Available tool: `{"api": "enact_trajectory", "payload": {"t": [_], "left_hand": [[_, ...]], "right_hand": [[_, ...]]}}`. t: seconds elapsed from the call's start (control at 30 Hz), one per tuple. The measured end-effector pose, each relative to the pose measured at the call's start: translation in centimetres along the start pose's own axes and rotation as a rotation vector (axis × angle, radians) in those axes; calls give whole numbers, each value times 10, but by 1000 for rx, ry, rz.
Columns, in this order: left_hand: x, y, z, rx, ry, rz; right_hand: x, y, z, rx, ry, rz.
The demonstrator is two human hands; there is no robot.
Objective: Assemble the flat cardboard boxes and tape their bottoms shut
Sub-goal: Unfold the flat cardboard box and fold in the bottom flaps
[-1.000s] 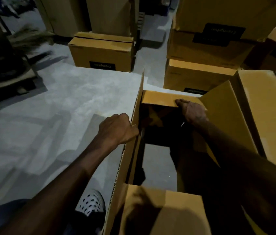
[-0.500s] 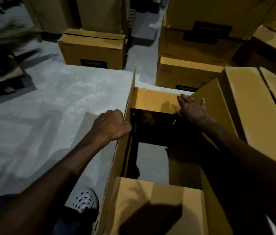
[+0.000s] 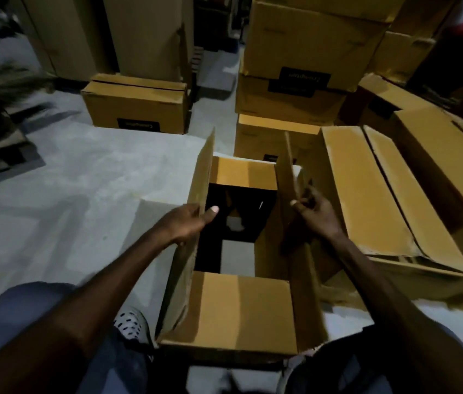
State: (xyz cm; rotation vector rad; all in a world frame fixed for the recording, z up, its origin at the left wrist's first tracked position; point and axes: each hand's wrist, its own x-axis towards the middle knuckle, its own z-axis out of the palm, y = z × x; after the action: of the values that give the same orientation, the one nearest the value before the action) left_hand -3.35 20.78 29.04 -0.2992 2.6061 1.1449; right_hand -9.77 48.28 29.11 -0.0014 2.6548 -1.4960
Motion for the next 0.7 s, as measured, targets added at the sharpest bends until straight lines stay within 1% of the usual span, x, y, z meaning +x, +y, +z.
{"api": "enact_trajectory", "payload": {"t": [0.03, 0.07, 0.13, 0.2, 0.27, 0.3, 0.37, 0.47, 0.57, 0.63, 0.7], "left_hand": [[-6, 0, 9, -24, -50, -7], [-8, -1, 18, 0, -98, -5], [-5, -10, 36, 164, -178, 17], [1, -20, 49, 366, -223, 36], [4, -27, 59, 506, -234, 48], [5, -29, 63, 549, -236, 62], [9, -31, 70, 615, -226, 88], [14, -35, 80, 711, -209, 105], [16, -45, 97, 723, -132, 92], [14, -48, 109, 751, -61, 84], [11, -48, 114, 767, -31, 94]], "right_hand": [[-8, -1, 11, 23, -49, 22], [-15, -1, 22, 5, -116, 19], [-26, 7, 46, -188, -234, -67], [-31, 21, 68, -358, -346, -156], [-32, 37, 85, -472, -447, -162], [-31, 46, 89, -538, -473, -133], [-31, 62, 95, -650, -501, -90], [-41, 76, 110, -789, -525, -104], [-52, 83, 124, -971, -473, -123], [-53, 82, 127, -1029, -474, -121], [-50, 75, 123, -1034, -512, -110]]}}
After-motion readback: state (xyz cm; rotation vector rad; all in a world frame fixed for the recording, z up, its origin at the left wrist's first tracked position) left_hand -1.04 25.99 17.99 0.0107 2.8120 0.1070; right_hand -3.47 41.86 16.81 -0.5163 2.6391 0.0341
